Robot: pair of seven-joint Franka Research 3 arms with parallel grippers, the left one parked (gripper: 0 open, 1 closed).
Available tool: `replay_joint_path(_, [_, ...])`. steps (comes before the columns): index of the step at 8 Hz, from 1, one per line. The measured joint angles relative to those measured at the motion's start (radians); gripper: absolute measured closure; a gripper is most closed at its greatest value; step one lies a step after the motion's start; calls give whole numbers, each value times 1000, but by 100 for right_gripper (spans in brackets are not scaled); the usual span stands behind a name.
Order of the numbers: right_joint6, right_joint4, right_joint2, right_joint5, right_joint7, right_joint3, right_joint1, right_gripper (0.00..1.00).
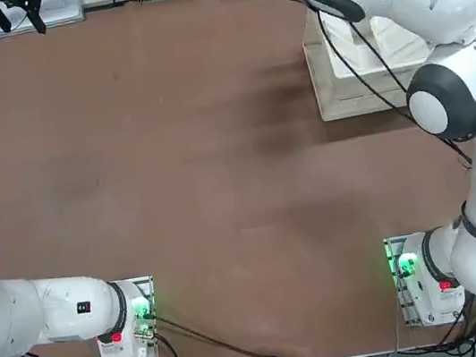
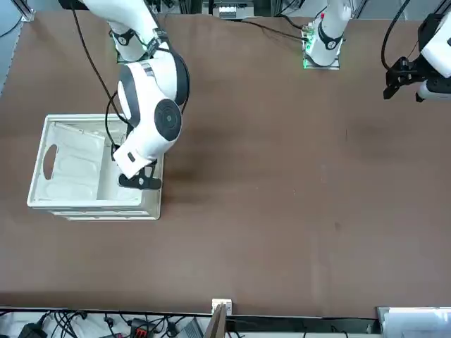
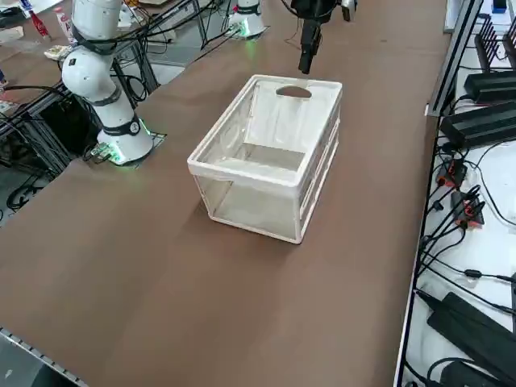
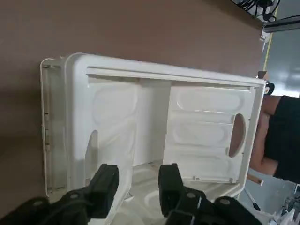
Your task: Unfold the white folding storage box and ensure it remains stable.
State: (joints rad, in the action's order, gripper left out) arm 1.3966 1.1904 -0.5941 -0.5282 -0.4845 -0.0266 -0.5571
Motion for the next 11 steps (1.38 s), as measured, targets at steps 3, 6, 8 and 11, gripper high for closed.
replay_joint_path(3, [-3,-14,42,127,88,-9,60,45])
replay_joint_path(6, [33,23,167,325,272,-13,243,58])
replay_joint_path(8, [245,228,264,436,353,-13,336,67])
replay_joint_path(11, [589,608,401,691,489,-13,438,91])
